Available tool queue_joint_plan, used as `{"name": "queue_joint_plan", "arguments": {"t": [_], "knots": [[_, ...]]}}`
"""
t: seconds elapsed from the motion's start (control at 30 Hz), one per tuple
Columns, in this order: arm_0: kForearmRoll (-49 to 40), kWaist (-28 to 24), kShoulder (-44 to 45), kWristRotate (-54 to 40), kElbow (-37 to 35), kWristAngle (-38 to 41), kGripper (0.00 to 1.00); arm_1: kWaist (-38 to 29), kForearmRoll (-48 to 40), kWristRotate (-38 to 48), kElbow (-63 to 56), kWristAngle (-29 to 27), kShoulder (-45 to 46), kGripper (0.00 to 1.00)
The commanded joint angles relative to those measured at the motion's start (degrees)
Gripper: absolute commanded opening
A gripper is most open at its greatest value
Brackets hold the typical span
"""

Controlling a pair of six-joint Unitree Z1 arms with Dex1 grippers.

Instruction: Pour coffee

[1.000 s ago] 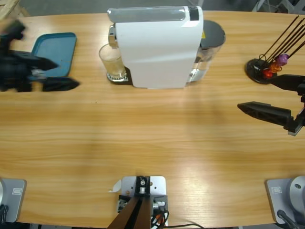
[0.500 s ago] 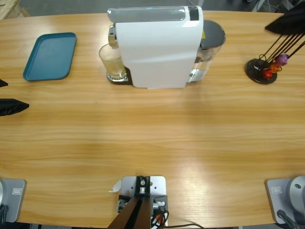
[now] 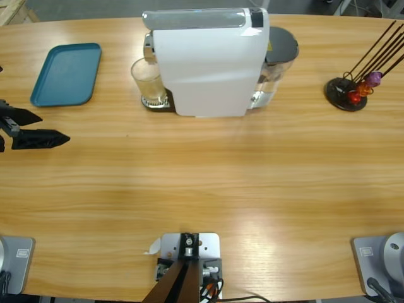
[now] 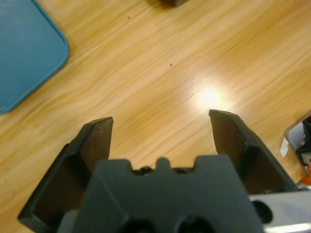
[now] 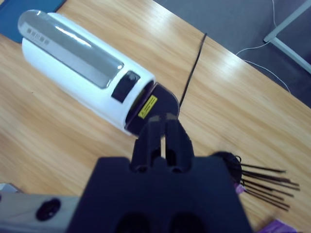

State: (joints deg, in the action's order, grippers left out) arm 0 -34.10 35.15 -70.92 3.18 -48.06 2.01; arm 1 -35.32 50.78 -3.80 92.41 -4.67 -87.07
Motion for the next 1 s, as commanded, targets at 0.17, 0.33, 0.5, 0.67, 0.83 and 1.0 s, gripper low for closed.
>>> {"name": "queue_joint_plan", "arguments": {"t": [0.17, 0.33, 0.5, 0.67, 0.83, 1.0], "knots": [[14.53, 0.19, 13.52, -4.28, 10.25, 2.14, 0.853, 0.95, 2.53, -2.35, 4.22, 6.04, -9.54, 0.000], [16.11, 0.19, 13.31, -4.32, 11.08, 2.21, 0.853, 0.86, 5.17, -4.71, 6.80, 8.12, -11.86, 0.000], [16.52, 0.19, 12.96, -4.32, 11.33, 2.29, 0.853, 0.86, 6.38, -6.20, 9.37, 8.56, -14.62, 0.000], [16.60, 0.19, 12.40, -4.32, 11.33, 2.28, 0.853, 0.86, 7.21, -7.20, 13.25, 8.54, -17.73, 0.000], [16.60, 0.19, 12.29, -4.32, 11.24, 2.21, 0.853, 0.86, 9.41, -7.54, 17.73, 8.59, -20.32, 0.000], [16.60, 0.19, 12.38, -4.32, 11.33, 2.21, 0.853, 0.86, 9.78, -7.63, 17.98, 8.63, -20.93, 0.000]]}}
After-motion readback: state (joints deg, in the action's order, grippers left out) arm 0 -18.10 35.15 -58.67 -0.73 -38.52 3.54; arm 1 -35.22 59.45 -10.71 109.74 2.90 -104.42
